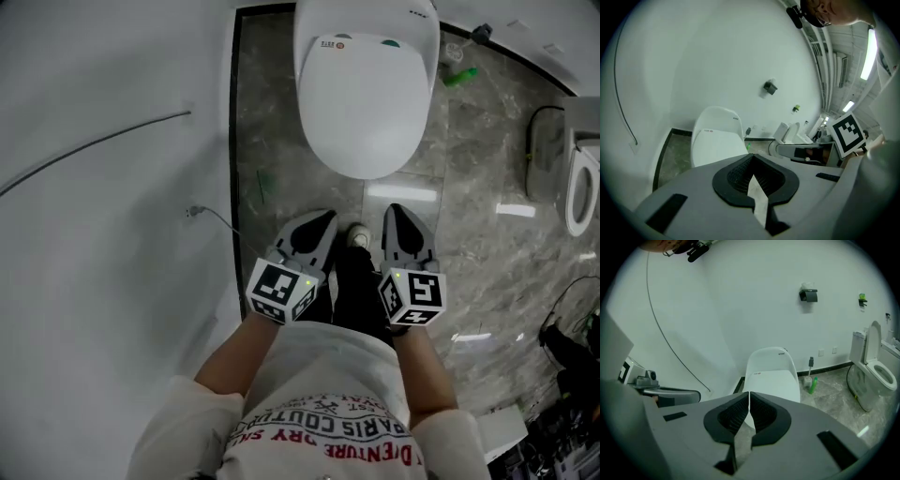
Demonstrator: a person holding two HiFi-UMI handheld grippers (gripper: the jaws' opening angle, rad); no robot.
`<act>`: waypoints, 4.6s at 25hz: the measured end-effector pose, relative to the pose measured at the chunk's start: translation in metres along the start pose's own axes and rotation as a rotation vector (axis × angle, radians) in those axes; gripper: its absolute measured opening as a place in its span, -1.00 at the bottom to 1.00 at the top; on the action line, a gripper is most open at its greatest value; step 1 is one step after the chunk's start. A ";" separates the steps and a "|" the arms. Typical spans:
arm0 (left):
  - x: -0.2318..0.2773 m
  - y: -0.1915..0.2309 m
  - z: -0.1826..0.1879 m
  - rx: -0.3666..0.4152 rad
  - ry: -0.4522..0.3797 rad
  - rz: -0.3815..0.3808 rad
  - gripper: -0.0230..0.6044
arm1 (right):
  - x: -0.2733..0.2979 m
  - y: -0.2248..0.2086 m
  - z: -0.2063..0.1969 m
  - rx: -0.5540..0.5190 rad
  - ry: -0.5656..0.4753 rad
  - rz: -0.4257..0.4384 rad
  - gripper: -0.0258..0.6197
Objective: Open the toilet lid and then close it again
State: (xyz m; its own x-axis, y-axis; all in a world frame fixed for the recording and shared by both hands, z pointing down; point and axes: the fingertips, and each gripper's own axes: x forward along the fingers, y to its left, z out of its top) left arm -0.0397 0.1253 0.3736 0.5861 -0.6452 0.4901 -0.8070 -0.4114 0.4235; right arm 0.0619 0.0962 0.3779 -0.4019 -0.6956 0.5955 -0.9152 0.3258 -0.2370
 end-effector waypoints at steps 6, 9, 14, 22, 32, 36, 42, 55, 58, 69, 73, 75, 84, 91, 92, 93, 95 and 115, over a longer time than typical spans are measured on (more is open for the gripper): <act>0.073 0.050 -0.082 -0.069 0.106 0.013 -0.91 | 0.078 -0.031 -0.087 0.061 0.113 0.000 -0.88; 0.104 0.070 -0.132 -0.142 0.155 0.018 -0.91 | 0.117 -0.036 -0.136 0.081 0.171 0.037 -0.87; 0.147 0.086 -0.195 -0.291 0.222 -0.004 -0.76 | 0.150 -0.059 -0.195 0.159 0.192 0.050 -0.87; 0.181 0.107 -0.221 -0.593 0.124 0.005 -0.48 | 0.170 -0.099 -0.231 0.386 0.172 0.046 -0.56; 0.202 0.115 -0.236 -0.779 0.046 0.023 -0.48 | 0.188 -0.095 -0.244 0.555 0.152 0.037 -0.56; 0.203 0.116 -0.233 -0.819 0.014 0.007 -0.48 | 0.187 -0.096 -0.242 0.578 0.148 0.039 -0.56; 0.204 0.116 -0.231 -0.817 0.012 -0.003 -0.48 | 0.185 -0.099 -0.241 0.596 0.161 0.052 -0.65; 0.189 0.101 -0.203 -0.688 0.029 -0.038 -0.69 | 0.165 -0.090 -0.212 0.528 0.123 0.111 -0.69; 0.183 0.095 -0.188 -0.686 0.027 -0.046 -0.73 | 0.156 -0.088 -0.196 0.529 0.117 0.119 -0.69; 0.140 0.053 -0.069 -0.629 -0.099 -0.145 -0.73 | 0.099 -0.066 -0.076 0.353 0.009 0.170 -0.69; 0.127 0.047 -0.007 -0.565 -0.145 -0.187 -0.73 | 0.088 -0.056 -0.020 0.162 -0.034 0.159 -0.69; 0.128 0.047 0.020 -0.537 -0.164 -0.212 -0.73 | 0.089 -0.056 0.006 0.143 -0.062 0.156 -0.69; 0.131 0.041 0.112 -0.298 -0.182 -0.214 -0.73 | 0.089 -0.058 0.099 0.050 -0.114 0.047 -0.70; 0.148 0.053 0.187 -0.122 -0.206 -0.125 -0.79 | 0.108 -0.066 0.175 -0.092 -0.146 0.013 -0.80; 0.151 0.055 0.197 -0.113 -0.213 -0.111 -0.79 | 0.112 -0.068 0.185 -0.101 -0.149 0.015 -0.81; 0.155 0.058 0.207 -0.100 -0.219 -0.096 -0.79 | 0.116 -0.070 0.195 -0.109 -0.153 0.018 -0.81; 0.164 0.064 0.229 -0.068 -0.226 -0.063 -0.79 | 0.124 -0.075 0.218 -0.119 -0.162 0.030 -0.82; 0.263 0.147 0.386 0.002 -0.251 0.040 -0.82 | 0.246 -0.128 0.375 -0.173 -0.186 -0.009 -0.83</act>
State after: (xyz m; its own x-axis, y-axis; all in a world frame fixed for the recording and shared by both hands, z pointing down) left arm -0.0312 -0.3533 0.2708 0.5181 -0.8003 0.3017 -0.8294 -0.3839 0.4058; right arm 0.0689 -0.3563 0.2665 -0.4067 -0.7998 0.4415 -0.9067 0.4124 -0.0882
